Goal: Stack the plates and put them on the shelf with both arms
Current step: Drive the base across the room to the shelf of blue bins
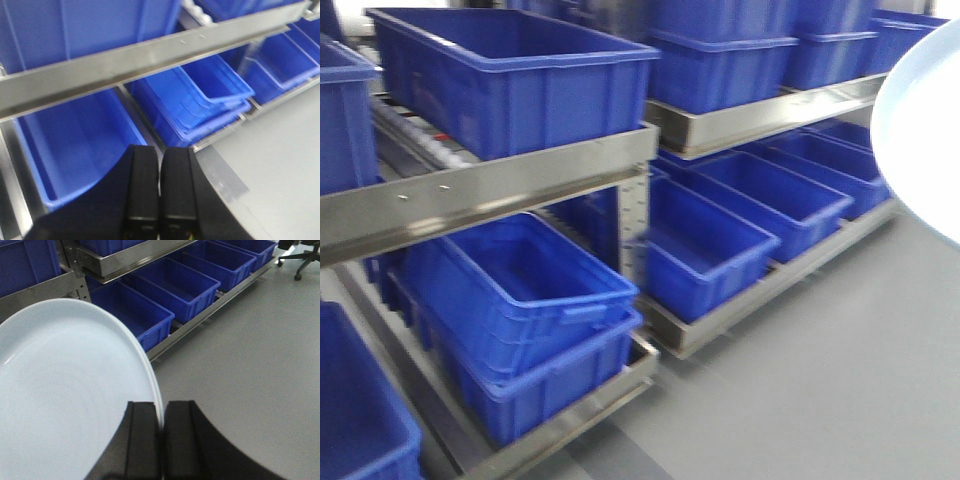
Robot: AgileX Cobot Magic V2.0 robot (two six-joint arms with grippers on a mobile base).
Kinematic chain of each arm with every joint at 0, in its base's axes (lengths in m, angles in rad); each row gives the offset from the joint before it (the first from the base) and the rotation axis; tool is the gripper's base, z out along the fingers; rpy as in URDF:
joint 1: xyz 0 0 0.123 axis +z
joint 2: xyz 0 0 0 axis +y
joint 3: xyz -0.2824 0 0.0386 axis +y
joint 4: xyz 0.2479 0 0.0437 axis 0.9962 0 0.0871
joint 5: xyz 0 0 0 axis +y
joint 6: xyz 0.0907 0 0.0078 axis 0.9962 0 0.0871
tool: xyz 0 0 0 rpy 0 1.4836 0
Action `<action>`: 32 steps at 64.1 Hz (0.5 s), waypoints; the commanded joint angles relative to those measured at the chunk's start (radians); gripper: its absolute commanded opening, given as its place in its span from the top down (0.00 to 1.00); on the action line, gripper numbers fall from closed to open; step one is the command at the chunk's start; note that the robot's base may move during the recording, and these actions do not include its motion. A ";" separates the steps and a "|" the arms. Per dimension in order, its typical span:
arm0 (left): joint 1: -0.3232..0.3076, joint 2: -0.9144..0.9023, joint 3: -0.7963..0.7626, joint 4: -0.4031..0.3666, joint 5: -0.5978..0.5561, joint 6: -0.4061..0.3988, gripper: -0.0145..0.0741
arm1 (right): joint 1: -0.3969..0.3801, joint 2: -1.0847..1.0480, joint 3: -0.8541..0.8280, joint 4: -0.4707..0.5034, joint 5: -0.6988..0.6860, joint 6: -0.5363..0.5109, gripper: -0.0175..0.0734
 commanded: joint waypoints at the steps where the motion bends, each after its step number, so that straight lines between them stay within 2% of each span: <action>1: 0.001 0.008 -0.031 -0.001 -0.079 -0.012 0.74 | -0.007 0.010 -0.032 -0.009 -0.094 -0.001 0.75; 32: 0.001 0.008 -0.031 -0.001 -0.079 -0.012 0.74 | -0.007 0.010 -0.032 -0.009 -0.094 -0.001 0.75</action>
